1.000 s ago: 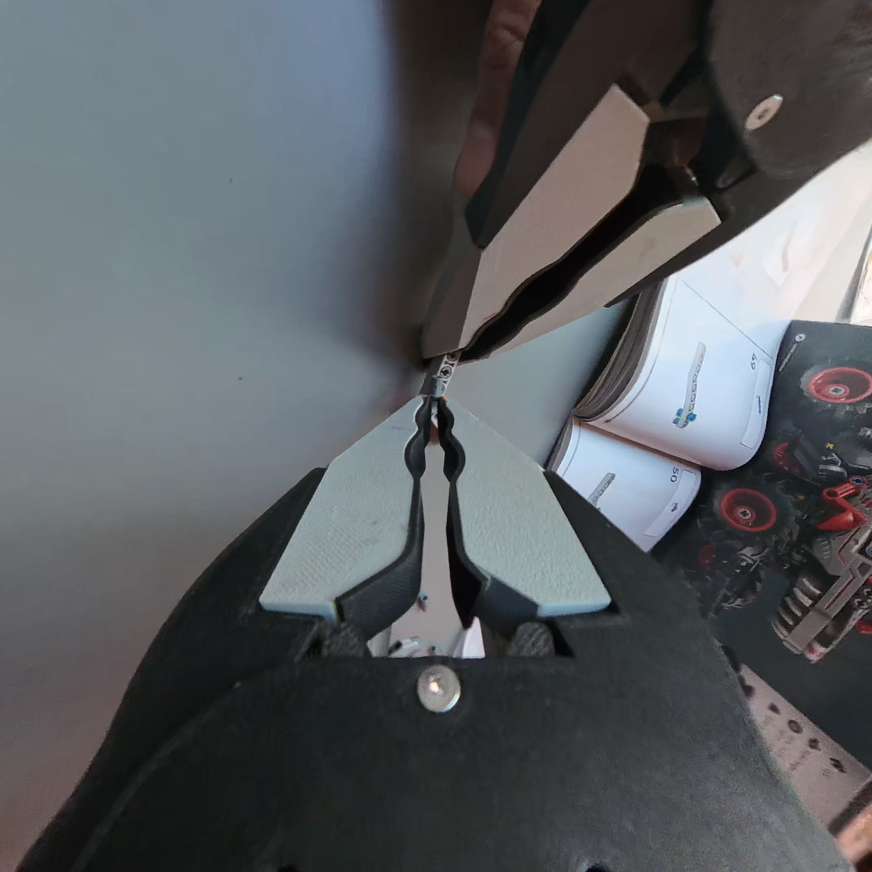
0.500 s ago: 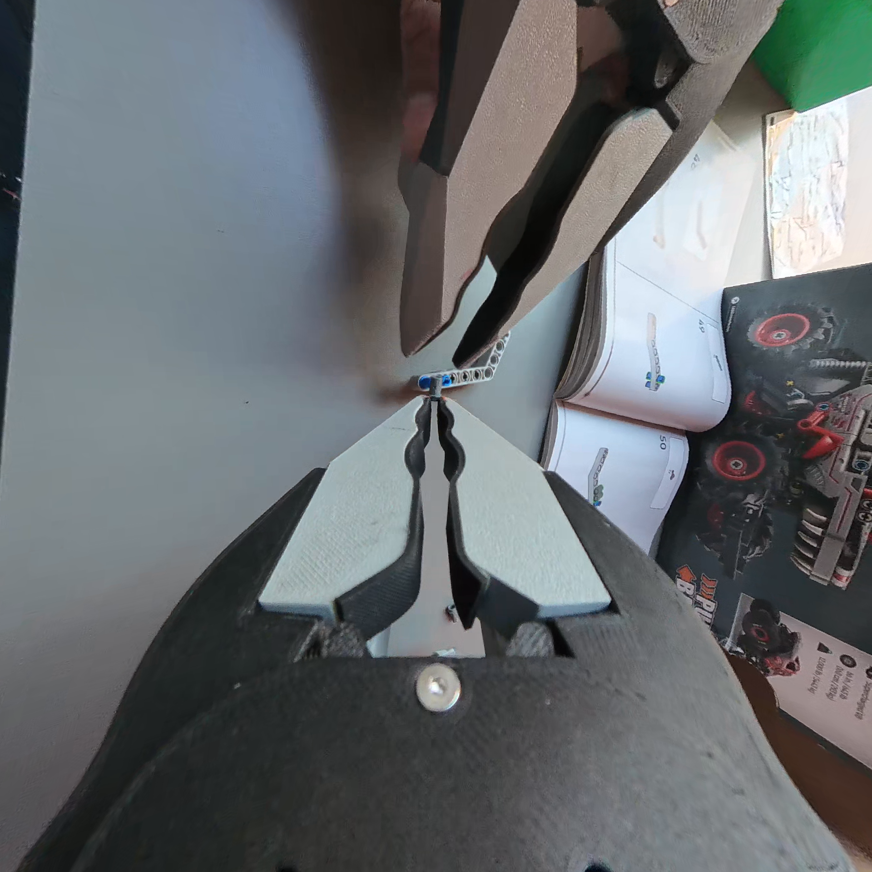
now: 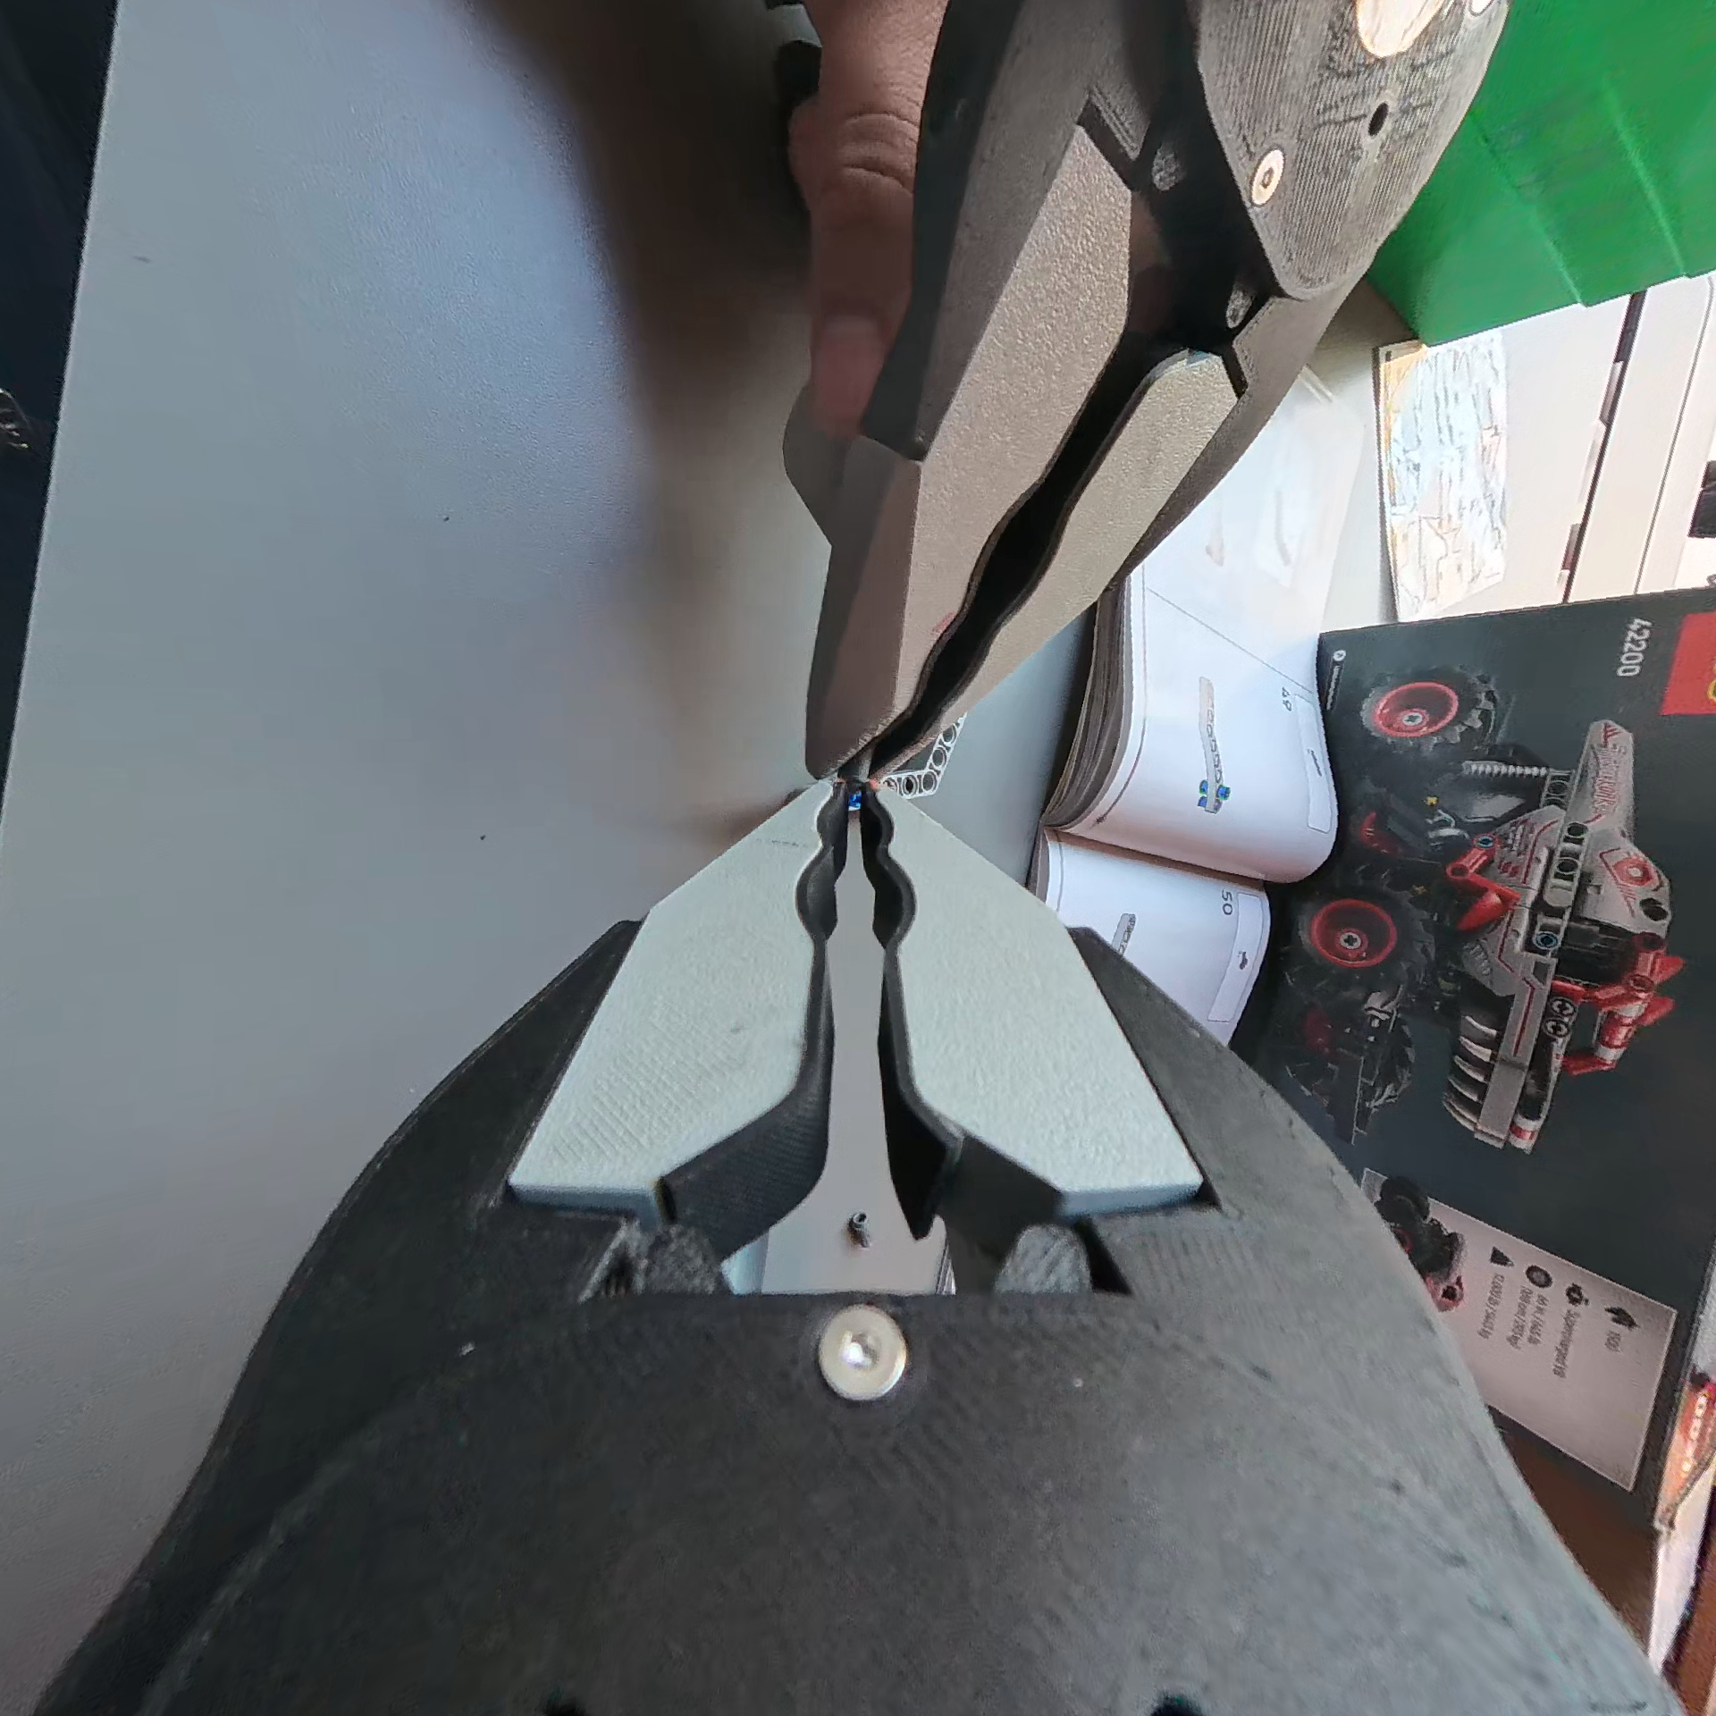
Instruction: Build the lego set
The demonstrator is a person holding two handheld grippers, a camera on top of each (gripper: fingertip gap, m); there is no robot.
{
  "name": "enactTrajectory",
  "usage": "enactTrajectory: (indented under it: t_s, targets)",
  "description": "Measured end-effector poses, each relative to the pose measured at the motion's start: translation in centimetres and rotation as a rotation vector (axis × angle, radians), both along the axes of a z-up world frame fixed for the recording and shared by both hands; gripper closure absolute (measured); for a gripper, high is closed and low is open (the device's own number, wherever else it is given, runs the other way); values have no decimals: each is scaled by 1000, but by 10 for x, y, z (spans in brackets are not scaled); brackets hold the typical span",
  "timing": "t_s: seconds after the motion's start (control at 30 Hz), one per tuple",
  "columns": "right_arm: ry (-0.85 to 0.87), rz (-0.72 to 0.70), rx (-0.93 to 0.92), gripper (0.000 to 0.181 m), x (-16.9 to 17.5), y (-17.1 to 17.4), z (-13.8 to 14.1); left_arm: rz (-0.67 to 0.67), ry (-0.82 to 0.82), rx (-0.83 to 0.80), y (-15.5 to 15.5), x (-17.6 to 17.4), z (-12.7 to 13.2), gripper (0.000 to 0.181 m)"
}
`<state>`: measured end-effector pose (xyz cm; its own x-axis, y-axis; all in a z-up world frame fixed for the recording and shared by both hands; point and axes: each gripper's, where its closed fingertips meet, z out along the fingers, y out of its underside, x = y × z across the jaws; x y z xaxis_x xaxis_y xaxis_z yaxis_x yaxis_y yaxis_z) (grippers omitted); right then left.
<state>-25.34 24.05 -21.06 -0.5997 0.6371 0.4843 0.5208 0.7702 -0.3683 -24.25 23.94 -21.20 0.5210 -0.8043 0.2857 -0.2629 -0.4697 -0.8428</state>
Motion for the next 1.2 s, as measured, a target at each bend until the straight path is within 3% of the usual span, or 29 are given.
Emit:
enactTrajectory:
  t_s: [0.03, 0.2, 0.33, 0.5, 0.8, 1.2]
  targets:
    - [6, -5, -4, 181, 0, 0, 1, 2, 1, 9, 0, 0, 1, 180]
    - [83, -91, -182, 181, -2, 1, 7, 18, 61, 147, 4, -2, 7, 181]
    - [152, -199, -625, 181, 0, -2, 26, 22, 57, 333, 4, 0, 26, 181]
    - [203, -203, -1092, 175, 5, -8, 54, 45, 43, 558, 2, 2, 50, 181]
    - [260, -233, -1153, 179, 3, -3, 59, 59, 38, 626, 1, 3, 58, 181]
    - [251, -242, -1371, 179, 0, -5, 67, 146, 210, 802, 6, -2, 62, 180]
